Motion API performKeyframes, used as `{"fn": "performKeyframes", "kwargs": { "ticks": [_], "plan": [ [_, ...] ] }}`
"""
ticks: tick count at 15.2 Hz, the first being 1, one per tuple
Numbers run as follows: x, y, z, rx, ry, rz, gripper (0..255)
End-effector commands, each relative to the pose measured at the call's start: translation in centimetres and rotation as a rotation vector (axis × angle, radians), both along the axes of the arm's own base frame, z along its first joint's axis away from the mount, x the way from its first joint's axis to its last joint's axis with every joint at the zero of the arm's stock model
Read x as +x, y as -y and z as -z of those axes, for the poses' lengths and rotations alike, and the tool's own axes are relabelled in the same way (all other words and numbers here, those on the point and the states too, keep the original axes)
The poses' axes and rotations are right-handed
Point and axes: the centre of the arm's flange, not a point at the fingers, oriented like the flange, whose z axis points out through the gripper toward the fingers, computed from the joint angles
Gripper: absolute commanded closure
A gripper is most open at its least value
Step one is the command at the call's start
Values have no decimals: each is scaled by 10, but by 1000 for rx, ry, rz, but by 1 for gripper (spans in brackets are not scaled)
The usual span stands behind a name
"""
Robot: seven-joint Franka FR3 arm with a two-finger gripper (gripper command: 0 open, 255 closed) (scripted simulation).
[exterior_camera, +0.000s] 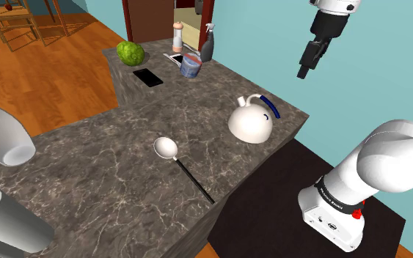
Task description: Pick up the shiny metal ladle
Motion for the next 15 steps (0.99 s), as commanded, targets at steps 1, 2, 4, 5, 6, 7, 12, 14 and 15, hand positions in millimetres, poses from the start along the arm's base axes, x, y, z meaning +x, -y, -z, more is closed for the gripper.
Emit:
{"fn": "performKeyframes", "kwargs": {
  "ticks": [1, 2, 4, 5, 6, 7, 12, 14, 15],
  "plan": [
    [0, 0, 0, 0, 0, 0, 0],
    [2, -11, 7, -2, -1, 2, 0],
    [6, -33, 22, -5, -2, 7, 0],
    [8, -44, 30, -7, -3, 10, 0],
    [10, -55, 37, -9, -3, 12, 0],
    [12, -66, 45, -11, -4, 15, 0],
    [22, -120, 83, -19, -8, 27, 0],
    [26, -142, 98, -23, -9, 32, 0],
    [29, -153, 106, -25, -10, 34, 0]
  ]
}}
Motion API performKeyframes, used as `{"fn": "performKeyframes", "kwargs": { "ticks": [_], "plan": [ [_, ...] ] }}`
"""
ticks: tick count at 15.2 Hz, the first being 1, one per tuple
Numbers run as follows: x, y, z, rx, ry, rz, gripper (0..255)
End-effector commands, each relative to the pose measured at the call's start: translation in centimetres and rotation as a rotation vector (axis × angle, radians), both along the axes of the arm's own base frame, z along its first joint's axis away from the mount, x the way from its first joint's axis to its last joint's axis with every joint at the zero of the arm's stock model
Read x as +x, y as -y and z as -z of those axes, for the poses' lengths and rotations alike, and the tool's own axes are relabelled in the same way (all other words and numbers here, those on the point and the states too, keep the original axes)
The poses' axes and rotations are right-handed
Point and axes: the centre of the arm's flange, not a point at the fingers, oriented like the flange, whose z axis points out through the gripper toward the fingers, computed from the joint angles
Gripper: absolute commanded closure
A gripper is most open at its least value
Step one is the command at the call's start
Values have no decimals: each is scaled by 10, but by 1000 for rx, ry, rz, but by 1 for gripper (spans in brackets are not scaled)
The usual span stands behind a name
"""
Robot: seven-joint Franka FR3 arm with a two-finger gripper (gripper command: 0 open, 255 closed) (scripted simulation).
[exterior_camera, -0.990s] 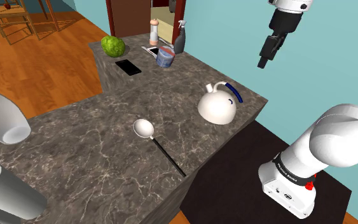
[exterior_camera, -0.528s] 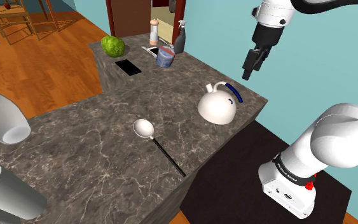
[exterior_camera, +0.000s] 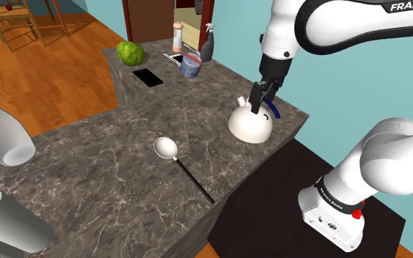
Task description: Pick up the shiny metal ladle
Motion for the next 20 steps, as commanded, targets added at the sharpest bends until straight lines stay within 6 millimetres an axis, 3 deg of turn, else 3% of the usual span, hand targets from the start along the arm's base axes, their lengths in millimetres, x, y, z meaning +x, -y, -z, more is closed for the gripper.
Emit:
{"fn": "performKeyframes", "kwargs": {
  "ticks": [1, 20],
  "plan": [
    [4, -23, 17, -2, 0, 7, 0],
    [49, -224, 167, -36, -13, 53, 0]
  ]
}}
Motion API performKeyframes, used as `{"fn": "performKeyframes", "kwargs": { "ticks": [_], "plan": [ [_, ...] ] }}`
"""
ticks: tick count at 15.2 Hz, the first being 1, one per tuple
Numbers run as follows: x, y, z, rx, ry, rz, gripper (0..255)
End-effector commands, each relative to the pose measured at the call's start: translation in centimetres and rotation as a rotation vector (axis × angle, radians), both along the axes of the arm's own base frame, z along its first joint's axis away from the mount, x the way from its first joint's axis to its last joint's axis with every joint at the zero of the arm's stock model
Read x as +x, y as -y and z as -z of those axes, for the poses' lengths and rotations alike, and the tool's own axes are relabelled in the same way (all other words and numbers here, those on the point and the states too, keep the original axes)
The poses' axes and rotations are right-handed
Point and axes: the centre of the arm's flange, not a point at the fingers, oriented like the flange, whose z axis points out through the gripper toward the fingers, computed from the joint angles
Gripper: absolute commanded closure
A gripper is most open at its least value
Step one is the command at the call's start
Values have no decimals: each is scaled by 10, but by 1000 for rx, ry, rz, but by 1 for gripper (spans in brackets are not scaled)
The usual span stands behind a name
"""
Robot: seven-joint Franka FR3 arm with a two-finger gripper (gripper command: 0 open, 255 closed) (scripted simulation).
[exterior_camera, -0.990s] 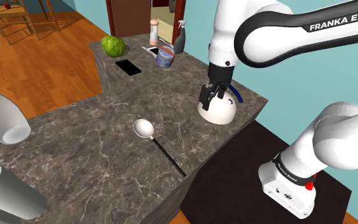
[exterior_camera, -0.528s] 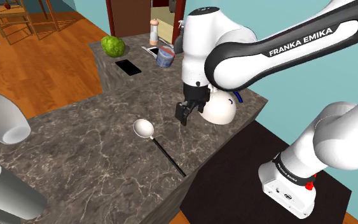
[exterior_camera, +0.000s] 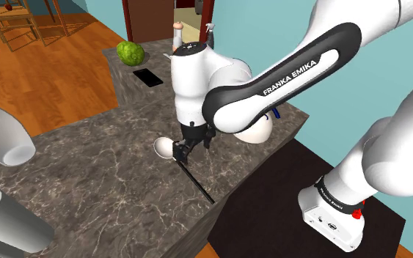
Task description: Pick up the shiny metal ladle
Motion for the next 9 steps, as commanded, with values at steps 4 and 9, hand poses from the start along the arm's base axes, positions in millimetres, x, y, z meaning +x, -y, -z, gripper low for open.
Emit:
{"fn": "performKeyframes", "kwargs": {
  "ticks": [4, 9],
  "plan": [
    [7, -35, 35, -6, -2, 9, 0],
    [7, -35, 62, -6, -2, 9, 0]
  ]
}}
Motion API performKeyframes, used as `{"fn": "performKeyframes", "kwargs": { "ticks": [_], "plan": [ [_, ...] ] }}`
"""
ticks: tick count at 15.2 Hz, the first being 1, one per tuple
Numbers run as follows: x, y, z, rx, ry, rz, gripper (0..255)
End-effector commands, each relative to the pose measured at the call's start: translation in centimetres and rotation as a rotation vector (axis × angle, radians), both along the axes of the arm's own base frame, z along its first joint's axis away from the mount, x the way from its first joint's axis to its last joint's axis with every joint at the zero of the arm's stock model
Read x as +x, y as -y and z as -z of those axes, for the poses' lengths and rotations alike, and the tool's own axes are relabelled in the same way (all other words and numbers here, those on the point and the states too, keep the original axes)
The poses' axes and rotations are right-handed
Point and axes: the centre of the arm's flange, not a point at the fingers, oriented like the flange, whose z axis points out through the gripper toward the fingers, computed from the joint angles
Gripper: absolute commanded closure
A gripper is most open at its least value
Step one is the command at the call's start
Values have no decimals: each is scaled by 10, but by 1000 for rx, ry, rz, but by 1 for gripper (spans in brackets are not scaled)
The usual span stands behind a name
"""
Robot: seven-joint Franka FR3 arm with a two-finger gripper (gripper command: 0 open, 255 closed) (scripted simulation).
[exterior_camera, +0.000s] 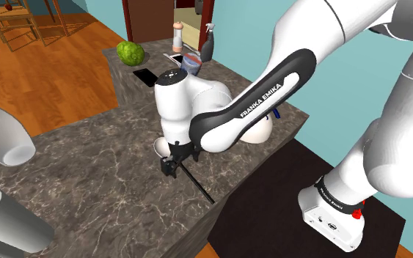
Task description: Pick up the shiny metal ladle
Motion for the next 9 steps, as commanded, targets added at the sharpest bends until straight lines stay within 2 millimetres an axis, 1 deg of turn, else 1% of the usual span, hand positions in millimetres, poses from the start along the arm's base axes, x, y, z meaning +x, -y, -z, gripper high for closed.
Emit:
{"fn": "performKeyframes", "kwargs": {
  "ticks": [1, 3, 4, 9],
  "plan": [
    [0, 0, 14, 0, 0, 0, 0],
    [0, 0, 14, 0, 0, 0, 0],
    [-1, 0, 14, 0, 0, 0, 255],
    [0, 0, 14, 0, 0, 0, 255]
  ]
}}
